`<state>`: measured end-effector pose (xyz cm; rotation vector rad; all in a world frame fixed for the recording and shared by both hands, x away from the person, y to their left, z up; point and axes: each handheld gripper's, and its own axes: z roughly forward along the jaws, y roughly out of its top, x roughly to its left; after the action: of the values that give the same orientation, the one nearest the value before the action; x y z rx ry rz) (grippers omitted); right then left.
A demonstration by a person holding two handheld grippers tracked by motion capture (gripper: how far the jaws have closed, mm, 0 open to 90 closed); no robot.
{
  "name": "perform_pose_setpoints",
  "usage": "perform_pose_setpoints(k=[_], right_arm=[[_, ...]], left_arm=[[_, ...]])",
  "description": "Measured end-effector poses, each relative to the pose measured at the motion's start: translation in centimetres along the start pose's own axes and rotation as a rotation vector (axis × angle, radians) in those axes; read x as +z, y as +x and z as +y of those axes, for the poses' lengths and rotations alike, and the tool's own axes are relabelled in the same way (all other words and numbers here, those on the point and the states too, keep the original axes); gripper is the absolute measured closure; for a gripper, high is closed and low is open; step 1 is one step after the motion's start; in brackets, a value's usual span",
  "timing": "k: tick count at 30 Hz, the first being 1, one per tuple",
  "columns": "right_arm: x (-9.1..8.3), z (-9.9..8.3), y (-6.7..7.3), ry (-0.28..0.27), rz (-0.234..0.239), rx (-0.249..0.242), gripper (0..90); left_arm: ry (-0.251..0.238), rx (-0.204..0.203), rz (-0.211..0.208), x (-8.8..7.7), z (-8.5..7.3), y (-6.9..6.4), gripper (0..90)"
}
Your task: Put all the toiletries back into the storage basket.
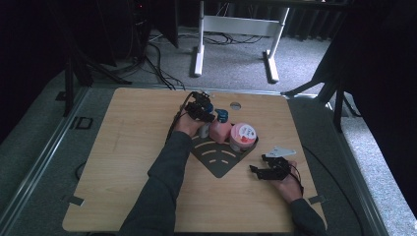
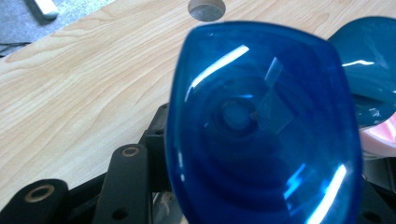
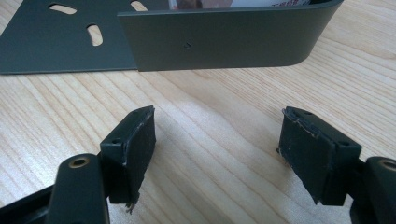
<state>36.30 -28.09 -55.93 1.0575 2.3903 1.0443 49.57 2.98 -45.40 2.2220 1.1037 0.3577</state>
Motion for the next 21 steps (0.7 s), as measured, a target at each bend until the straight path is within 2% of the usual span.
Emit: perform_pose_setpoints(k=[4,10,20,21], right_arm=[[0.0,0.0,0.0,0.000,0.000,0.000,27.1],[0.0,0.0,0.0,0.000,0.000,0.000,27.1],[0.0,0.0,0.0,0.000,-0.001,-0.001,27.1],[0.0,0.0,0.0,0.000,-0.001,-0.001,27.1]], left_arm=[[-0.017,-0.019,-0.008,-0.2,0.0,0.1,50.8],[-0.009,-0.024,-0.011,-0.5,-0.1,0.2,45.8],[0.003,-0.017,-0.014,-1.3,-0.3,0.1,44.5],[0.001,-0.029,-0.029,-1.6,-0.4,0.1,44.5]])
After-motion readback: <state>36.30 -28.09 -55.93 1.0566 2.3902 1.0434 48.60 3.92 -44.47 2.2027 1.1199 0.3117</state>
